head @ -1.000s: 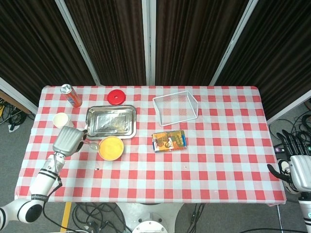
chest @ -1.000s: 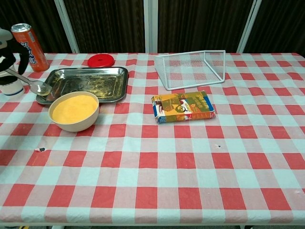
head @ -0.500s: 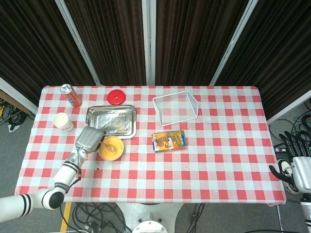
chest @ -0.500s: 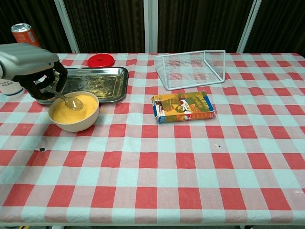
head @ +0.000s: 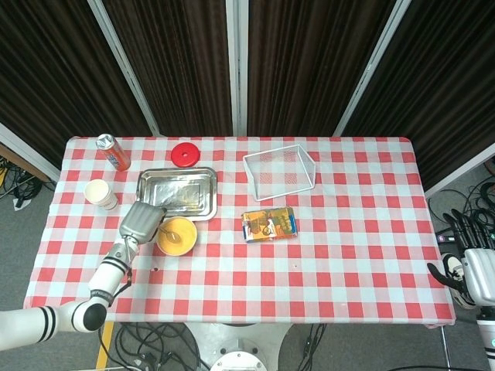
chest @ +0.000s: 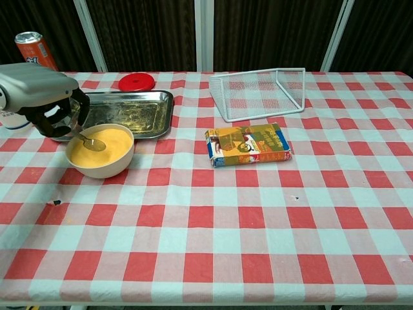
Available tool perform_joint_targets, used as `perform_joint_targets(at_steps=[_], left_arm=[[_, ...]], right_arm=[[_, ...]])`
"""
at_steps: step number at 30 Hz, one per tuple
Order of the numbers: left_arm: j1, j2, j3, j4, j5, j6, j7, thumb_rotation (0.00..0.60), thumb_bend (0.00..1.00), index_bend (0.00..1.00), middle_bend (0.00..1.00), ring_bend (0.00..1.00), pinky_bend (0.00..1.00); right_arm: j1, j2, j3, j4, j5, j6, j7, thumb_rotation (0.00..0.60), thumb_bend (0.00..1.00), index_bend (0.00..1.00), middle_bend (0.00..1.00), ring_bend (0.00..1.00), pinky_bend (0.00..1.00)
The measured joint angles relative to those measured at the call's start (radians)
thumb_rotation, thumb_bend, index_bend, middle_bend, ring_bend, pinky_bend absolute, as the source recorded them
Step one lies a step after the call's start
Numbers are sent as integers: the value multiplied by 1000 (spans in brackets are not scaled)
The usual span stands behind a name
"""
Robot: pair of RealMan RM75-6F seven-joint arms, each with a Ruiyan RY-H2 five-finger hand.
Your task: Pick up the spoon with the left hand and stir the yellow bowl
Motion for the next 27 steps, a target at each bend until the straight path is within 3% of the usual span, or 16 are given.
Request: perform_joint_targets(at_steps=[4,10,19,27], left_arm=[[1,10,7,-9,11,10,-14,600,417,479,857,860,907],[4,14,21,18,41,6,-56,600,318,488,860,861,907],[-1,-7,28,124,83,-42,-154,600,311,529,864,861,907],[-13,-10,38,142,105,-82,-187,600,316,531,864,861,906]], right_arm=[[-2,1,1,1,1,5,1,600,151,0,0,0,0],[1,4,5,-4,0,5,-5,600,151,0,0,0,0],[-1,25,20,-20,14,18,-22,600,150,0,0,0,0],[-2,24,21,-22,21,16,-21,600,150,0,0,0,0]])
